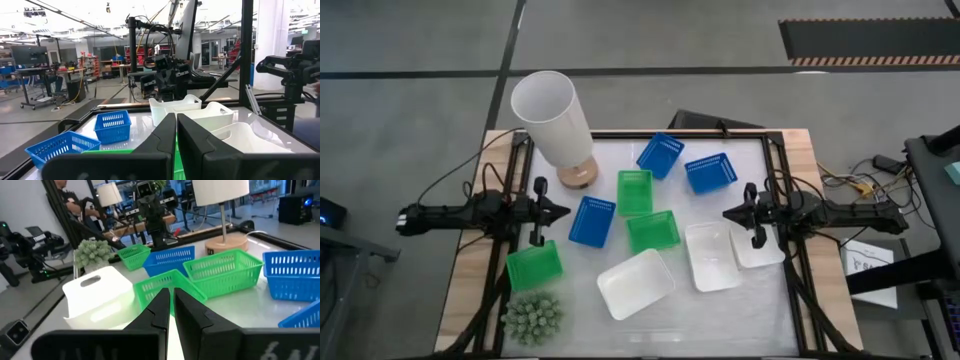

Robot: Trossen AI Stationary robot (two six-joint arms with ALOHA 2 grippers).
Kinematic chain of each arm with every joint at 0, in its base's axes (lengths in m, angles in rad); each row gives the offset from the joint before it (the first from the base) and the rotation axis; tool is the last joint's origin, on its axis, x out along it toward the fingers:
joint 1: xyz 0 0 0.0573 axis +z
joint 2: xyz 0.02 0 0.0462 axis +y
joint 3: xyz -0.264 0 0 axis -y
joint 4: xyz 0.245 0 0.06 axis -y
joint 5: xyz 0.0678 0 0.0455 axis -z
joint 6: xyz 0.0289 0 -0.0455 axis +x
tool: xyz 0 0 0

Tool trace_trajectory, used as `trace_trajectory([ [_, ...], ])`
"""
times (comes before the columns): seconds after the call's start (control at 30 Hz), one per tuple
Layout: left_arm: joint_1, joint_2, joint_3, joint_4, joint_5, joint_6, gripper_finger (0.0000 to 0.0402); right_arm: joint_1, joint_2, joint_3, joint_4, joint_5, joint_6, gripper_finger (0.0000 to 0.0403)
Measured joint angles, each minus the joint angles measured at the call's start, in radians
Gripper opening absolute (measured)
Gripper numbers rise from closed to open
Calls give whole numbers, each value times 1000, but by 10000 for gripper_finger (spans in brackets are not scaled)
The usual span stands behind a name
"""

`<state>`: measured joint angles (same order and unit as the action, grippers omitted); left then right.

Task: Stack baskets by color
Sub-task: Stack the top green bin on top of the bottom right green bin

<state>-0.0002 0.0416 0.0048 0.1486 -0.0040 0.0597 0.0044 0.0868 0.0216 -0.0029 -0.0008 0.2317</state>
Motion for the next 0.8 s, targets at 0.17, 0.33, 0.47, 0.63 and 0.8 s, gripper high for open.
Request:
trace_trajectory([
  [0.17, 0, 0, 0, 0, 0, 0, 0, 0, 0, 1, -1, 1, -72, 18],
  [0.33, 0, 0, 0, 0, 0, 0, 0, 0, 0, 2, -1, 1, -71, 18],
  [0.47, 0, 0, 0, 0, 0, 0, 0, 0, 0, 3, 1, 1, -41, 18],
  [0.63, 0, 0, 0, 14, 0, 9, 0, 0, -5, 4, 35, 1, -22, 18],
  [0.8, 0, 4, 0, 183, 0, -1, 0, 0, -5, 5, 51, 1, -22, 18],
])
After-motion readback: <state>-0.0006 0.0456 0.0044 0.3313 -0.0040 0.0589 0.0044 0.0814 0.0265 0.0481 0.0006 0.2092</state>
